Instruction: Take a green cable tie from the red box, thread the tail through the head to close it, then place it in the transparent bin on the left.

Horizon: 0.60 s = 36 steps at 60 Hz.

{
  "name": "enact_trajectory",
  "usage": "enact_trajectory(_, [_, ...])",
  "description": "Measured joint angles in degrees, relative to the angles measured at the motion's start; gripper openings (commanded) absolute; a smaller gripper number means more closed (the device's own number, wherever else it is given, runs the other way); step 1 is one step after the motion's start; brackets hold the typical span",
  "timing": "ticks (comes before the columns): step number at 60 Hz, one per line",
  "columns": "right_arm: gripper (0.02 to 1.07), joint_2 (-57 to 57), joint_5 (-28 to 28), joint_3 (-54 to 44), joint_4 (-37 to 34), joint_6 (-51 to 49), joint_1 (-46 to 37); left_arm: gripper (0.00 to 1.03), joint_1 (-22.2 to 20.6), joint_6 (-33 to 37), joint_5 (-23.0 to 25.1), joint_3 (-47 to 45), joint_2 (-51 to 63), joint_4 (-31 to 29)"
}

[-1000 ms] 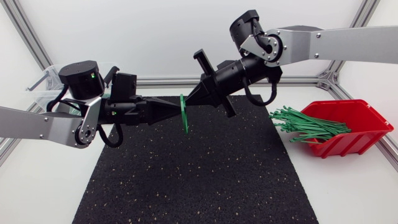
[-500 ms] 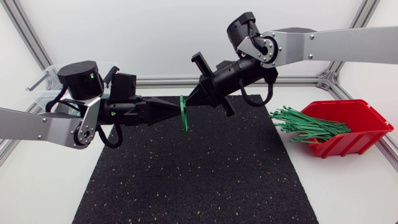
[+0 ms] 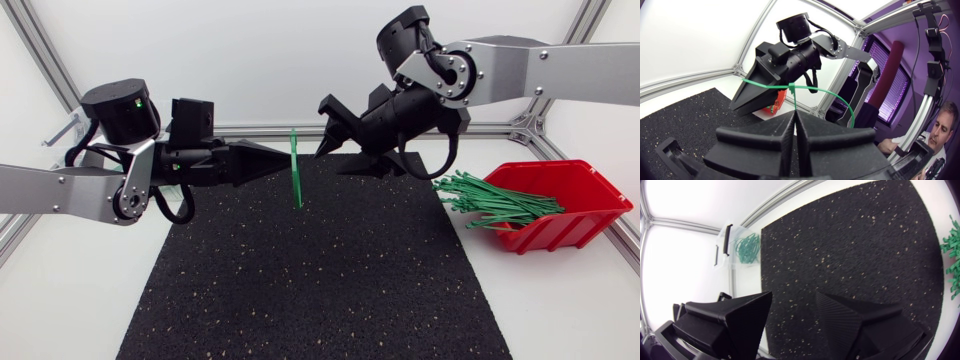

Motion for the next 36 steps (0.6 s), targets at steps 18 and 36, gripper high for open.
enact_trajectory(18, [0.78, -0.9, 23.8, -5.4, 4.8, -9.4, 0.1, 0.04, 0.8, 8.5, -7.2, 5.5, 0.3, -19.3])
enact_trajectory(36, [0.78, -3.5, 37.1, -13.1, 13.7, -17.3, 1.2, 0.04, 0.8, 25.3, -21.1, 10.9, 0.4, -38.2])
